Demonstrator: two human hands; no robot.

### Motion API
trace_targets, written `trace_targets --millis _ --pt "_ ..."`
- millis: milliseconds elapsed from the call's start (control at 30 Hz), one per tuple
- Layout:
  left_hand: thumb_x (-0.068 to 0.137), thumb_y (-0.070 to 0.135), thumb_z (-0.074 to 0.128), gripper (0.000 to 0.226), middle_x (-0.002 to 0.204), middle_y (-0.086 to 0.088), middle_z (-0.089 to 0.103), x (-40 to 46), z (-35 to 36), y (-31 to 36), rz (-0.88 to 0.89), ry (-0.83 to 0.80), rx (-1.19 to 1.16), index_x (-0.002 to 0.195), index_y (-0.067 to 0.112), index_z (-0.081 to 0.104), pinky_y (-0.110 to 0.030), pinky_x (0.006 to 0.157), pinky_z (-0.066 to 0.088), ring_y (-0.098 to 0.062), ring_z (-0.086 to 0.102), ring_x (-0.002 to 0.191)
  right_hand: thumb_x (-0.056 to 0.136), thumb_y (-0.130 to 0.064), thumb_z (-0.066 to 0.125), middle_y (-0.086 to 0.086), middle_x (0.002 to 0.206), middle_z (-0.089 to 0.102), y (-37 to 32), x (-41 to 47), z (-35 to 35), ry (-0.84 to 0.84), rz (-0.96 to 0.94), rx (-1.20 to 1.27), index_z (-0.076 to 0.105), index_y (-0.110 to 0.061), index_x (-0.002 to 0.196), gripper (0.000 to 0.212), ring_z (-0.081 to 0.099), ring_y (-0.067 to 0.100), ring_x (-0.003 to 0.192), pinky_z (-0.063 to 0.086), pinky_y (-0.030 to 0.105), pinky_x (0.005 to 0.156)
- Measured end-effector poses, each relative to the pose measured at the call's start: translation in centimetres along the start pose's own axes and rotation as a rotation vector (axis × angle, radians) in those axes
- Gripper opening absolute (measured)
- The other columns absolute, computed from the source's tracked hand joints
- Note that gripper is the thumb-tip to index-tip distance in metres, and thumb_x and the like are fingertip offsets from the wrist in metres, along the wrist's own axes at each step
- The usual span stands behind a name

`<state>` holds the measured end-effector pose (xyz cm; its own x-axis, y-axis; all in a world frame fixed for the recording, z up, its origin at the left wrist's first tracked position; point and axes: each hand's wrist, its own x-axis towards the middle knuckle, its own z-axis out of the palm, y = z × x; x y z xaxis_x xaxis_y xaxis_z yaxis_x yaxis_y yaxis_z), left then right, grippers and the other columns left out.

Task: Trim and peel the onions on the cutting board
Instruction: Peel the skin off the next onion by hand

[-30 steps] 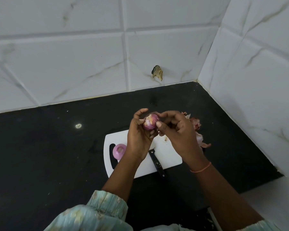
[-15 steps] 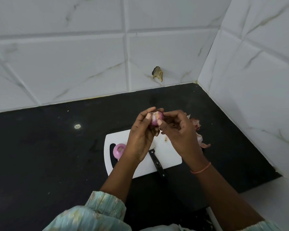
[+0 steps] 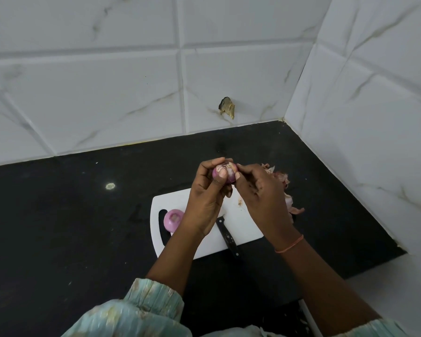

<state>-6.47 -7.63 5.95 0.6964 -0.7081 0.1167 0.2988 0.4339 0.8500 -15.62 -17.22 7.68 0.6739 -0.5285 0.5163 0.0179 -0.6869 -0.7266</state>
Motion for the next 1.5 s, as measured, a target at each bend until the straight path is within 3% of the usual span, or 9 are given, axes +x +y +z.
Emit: trace_targets --millis 167,333,533,667,833,1000,1200,1333,1500 --pt "0.094 0.021 0.054 0.024 0.121 -0.004 0.063 -0.2 0.1 0.0 0.004 -0.012 0.005 0.118 0.018 0.056 -0.025 0.073 0.051 -0.018 0.061 0.101 0.097 -0.017 0.056 -0.002 0.087 0.068 0.2 0.1 -0.1 0.038 0.023 -0.01 0.064 -0.009 0.102 0.013 0.065 0.008 0.082 0.056 0.025 0.068" --pt "0.094 0.017 0.057 0.025 0.124 -0.008 0.061 0.0 -0.3 0.1 0.038 -0.04 0.008 0.119 0.012 0.055 -0.026 0.071 0.051 -0.019 0.06 0.101 0.085 -0.036 0.063 -0.017 0.089 0.066 -1.0 0.3 -0.3 0.012 0.115 0.157 0.063 -0.018 0.1 0.024 0.066 -0.004 0.085 0.05 0.008 0.071" --pt "0.087 0.029 0.066 0.039 0.129 -0.016 0.058 0.0 -0.4 0.3 0.058 -0.026 0.061 0.12 0.01 0.055 -0.028 0.073 0.052 -0.023 0.059 0.104 0.089 -0.038 0.056 -0.018 0.086 0.064 -0.6 0.6 -0.5 -0.005 0.071 0.12 0.062 -0.019 0.099 0.022 0.065 -0.002 0.084 0.05 0.008 0.069" --pt "0.09 0.023 0.065 0.032 0.128 -0.012 0.059 0.2 -0.4 0.1 0.056 -0.023 0.08 0.119 0.014 0.056 -0.028 0.075 0.053 -0.023 0.06 0.106 0.091 -0.036 0.054 -0.02 0.082 0.061 -0.6 0.6 -0.3 -0.005 0.047 0.069 0.061 -0.019 0.097 0.02 0.063 -0.004 0.081 0.049 0.008 0.066" --pt "0.091 0.019 0.062 0.031 0.129 -0.007 0.06 0.1 -0.6 -0.1 0.043 -0.028 0.11 0.121 0.014 0.056 -0.027 0.077 0.054 -0.021 0.061 0.108 0.096 -0.031 0.052 -0.005 0.079 0.064 0.4 0.6 0.0 0.034 0.068 0.014 0.063 -0.011 0.094 0.022 0.063 0.009 0.076 0.056 0.027 0.061" --pt "0.09 0.024 0.069 0.037 0.136 -0.004 0.058 0.4 -1.1 0.0 0.029 -0.02 0.105 0.122 0.013 0.056 -0.032 0.083 0.054 -0.03 0.059 0.119 0.09 -0.028 0.063 -0.017 0.087 0.064 0.0 0.6 0.2 -0.02 0.14 0.132 0.062 -0.018 0.1 0.014 0.065 -0.003 0.086 0.052 0.011 0.069" --pt "0.089 0.017 0.069 0.034 0.125 -0.011 0.059 0.3 -1.6 0.0 0.022 -0.014 0.196 0.121 0.01 0.059 -0.035 0.085 0.055 -0.032 0.061 0.111 0.094 -0.022 0.06 -0.019 0.084 0.06 0.7 0.6 0.3 -0.023 0.075 0.039 0.062 -0.015 0.099 0.009 0.063 -0.005 0.084 0.048 0.007 0.068" --pt "0.086 0.015 0.068 0.036 0.125 -0.008 0.058 0.3 -1.8 0.3 0.014 -0.022 0.21 0.121 0.01 0.059 -0.033 0.084 0.056 -0.025 0.063 0.108 0.095 -0.021 0.059 -0.008 0.079 0.062 1.1 0.7 0.4 -0.007 0.045 -0.029 0.063 -0.009 0.098 0.013 0.062 0.002 0.077 0.048 0.011 0.063" --pt "0.086 0.01 0.072 0.037 0.124 -0.006 0.061 0.3 -1.9 0.3 0.027 -0.024 0.232 0.122 0.008 0.059 -0.037 0.086 0.056 -0.024 0.063 0.109 0.092 -0.026 0.062 -0.016 0.086 0.065 0.4 0.8 0.2 -0.024 0.128 0.109 0.063 -0.014 0.1 0.014 0.065 -0.002 0.083 0.051 0.011 0.067"
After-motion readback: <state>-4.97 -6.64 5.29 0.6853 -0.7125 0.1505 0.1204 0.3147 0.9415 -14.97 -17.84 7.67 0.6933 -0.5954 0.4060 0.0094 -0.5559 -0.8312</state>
